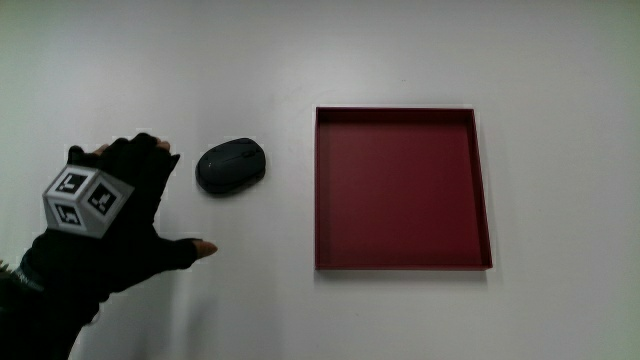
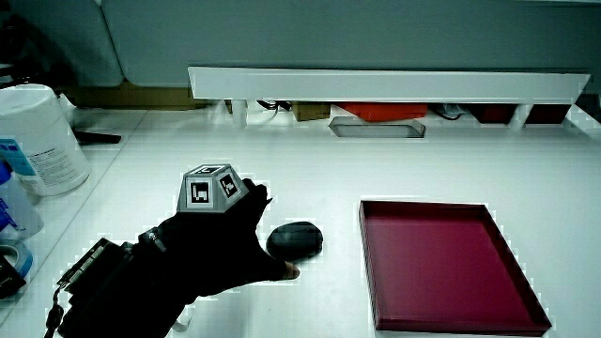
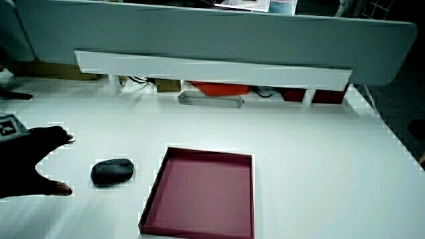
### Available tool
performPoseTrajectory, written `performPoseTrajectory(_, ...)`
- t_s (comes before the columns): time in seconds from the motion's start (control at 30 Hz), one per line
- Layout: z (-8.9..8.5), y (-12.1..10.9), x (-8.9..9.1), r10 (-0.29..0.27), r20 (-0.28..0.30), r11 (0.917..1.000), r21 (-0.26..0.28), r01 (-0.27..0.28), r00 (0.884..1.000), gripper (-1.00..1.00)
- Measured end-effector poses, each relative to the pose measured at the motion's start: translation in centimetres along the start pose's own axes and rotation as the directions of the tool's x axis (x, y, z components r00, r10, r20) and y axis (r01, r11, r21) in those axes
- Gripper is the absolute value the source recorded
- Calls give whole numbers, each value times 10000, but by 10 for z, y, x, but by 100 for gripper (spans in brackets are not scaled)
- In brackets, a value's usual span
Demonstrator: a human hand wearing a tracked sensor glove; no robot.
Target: Pick mouse from desk
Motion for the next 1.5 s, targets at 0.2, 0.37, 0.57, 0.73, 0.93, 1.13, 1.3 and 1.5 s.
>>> performPoseTrajectory(0.2, 23, 14, 18, 334, 683, 9975, -642, -290, 9971, 0)
performPoseTrajectory(0.37, 23, 37, 19, 209, 909, 9978, -651, -150, 9956, 0)
performPoseTrajectory(0.57, 22, 60, 27, 127, 801, 9945, -1043, -43, 9967, 0)
performPoseTrajectory(0.73, 17, 79, 26, 319, 899, 9898, -1416, -189, 9954, 0)
performPoseTrajectory(0.93, 3, 101, 19, 784, 928, 9785, -1975, -588, 9926, 0)
performPoseTrajectory(1.13, -7, 114, 15, 1210, 962, 9637, -2499, -937, 9880, 0)
performPoseTrajectory(1.3, -15, 124, 15, 1403, 772, 9539, -2776, -1138, 9871, 0)
performPoseTrajectory(1.5, -23, 130, 15, 1414, 431, 9516, -2813, -1238, 9890, 0)
